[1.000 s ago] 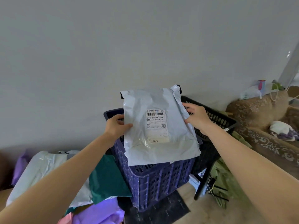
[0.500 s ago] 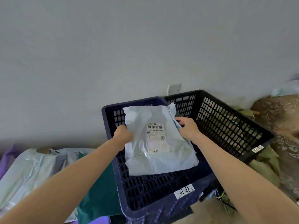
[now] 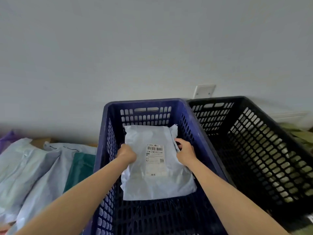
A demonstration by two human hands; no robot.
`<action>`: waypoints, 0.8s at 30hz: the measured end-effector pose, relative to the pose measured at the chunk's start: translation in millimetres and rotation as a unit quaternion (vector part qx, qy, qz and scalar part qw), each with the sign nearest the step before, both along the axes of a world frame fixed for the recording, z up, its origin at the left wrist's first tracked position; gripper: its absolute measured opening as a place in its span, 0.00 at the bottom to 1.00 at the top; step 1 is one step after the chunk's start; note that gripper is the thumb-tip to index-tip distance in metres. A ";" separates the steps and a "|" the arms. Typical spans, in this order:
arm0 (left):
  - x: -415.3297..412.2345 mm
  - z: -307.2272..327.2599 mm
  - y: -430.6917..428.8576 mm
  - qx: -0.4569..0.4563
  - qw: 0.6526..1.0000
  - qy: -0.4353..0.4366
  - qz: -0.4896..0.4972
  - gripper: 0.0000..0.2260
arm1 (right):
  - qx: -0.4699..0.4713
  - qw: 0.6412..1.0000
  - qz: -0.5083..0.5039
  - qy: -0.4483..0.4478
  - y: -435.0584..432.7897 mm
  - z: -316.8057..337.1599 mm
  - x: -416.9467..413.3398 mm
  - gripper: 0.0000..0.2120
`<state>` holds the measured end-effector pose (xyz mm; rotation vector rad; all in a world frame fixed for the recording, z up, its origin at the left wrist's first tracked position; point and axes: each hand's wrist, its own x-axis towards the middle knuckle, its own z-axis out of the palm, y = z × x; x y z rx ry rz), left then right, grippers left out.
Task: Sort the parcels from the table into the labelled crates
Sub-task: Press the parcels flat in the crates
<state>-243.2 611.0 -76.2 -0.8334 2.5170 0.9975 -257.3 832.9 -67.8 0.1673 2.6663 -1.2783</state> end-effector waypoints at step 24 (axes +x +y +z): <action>-4.7 -78.1 16.8 -0.054 0.998 -0.007 0.018 0.33 | 0.269 0.944 0.189 0.037 -14.8 -114.8 -39.7 0.29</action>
